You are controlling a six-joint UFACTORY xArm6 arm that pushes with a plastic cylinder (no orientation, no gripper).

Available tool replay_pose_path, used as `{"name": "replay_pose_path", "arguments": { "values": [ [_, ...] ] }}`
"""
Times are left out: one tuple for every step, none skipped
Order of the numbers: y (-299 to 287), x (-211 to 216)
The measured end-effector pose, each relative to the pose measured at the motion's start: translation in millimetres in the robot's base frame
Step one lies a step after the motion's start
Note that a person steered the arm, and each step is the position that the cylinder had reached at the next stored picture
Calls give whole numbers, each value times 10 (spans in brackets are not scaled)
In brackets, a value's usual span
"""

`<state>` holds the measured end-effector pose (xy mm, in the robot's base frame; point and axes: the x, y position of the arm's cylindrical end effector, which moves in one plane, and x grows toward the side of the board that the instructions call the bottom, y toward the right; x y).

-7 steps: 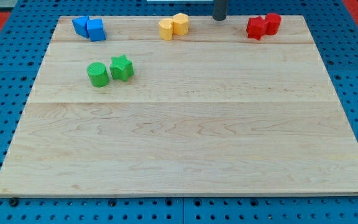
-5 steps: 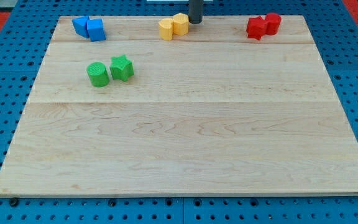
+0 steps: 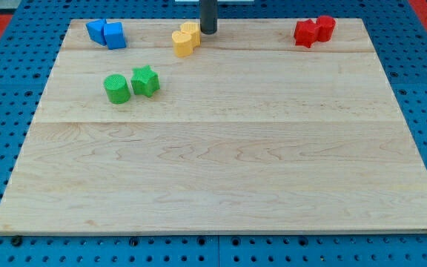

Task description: Push the yellow hexagon towards red star

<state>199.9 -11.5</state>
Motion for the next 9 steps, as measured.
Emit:
{"name": "replay_pose_path", "arguments": {
  "values": [
    [-31, -74],
    [-602, -82],
    [-777, 94],
    [-253, 389],
    [233, 597],
    [256, 499],
    [452, 508],
    [1080, 698],
    [1605, 885]
  ]
}}
